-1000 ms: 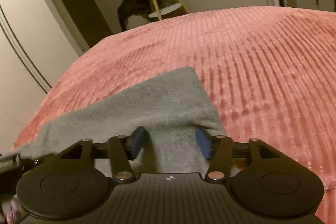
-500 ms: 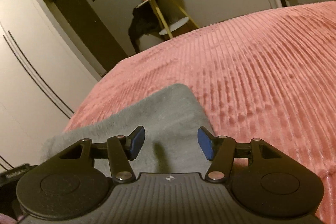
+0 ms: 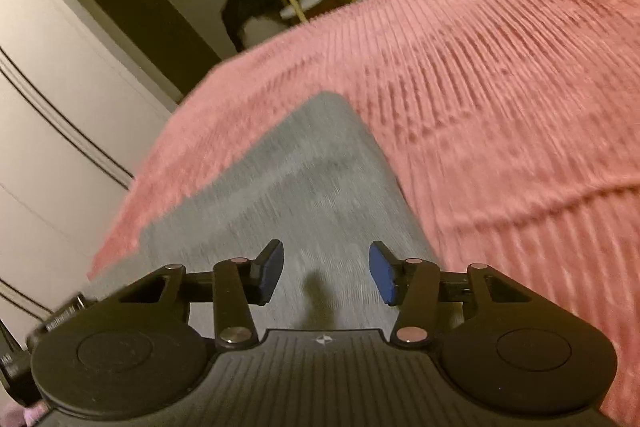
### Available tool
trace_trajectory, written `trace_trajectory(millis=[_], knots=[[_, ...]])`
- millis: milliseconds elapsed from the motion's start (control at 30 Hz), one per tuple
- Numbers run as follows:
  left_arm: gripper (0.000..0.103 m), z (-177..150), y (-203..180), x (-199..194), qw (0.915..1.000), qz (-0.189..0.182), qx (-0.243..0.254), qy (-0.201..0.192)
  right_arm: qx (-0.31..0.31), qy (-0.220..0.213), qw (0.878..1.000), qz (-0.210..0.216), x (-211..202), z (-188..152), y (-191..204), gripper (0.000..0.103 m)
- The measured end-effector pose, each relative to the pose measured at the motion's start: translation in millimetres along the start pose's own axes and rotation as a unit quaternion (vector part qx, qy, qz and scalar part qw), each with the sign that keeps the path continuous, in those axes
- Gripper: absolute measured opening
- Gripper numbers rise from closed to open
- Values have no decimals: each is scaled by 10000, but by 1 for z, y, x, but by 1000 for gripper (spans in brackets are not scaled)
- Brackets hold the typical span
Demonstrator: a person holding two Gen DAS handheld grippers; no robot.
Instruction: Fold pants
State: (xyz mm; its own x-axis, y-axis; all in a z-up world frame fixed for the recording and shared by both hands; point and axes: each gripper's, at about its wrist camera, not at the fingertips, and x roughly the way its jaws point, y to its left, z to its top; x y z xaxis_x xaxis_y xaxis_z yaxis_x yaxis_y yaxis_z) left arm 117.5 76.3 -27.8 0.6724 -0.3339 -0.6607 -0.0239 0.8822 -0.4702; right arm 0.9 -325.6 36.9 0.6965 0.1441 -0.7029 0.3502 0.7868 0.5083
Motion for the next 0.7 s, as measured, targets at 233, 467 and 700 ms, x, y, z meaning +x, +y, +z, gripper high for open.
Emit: trace_trajectory(millis=[233, 467, 700], knots=[[80, -9, -4, 12, 9984, 387, 234, 338, -342, 876, 9943, -511, 25, -7, 5, 48], [82, -23, -20, 7, 9916, 821, 926, 374, -496, 935, 9934, -437, 28, -8, 8, 58], [82, -25, -21, 2, 9922, 790, 883, 391, -382, 865, 9951, -273, 20, -8, 7, 64]])
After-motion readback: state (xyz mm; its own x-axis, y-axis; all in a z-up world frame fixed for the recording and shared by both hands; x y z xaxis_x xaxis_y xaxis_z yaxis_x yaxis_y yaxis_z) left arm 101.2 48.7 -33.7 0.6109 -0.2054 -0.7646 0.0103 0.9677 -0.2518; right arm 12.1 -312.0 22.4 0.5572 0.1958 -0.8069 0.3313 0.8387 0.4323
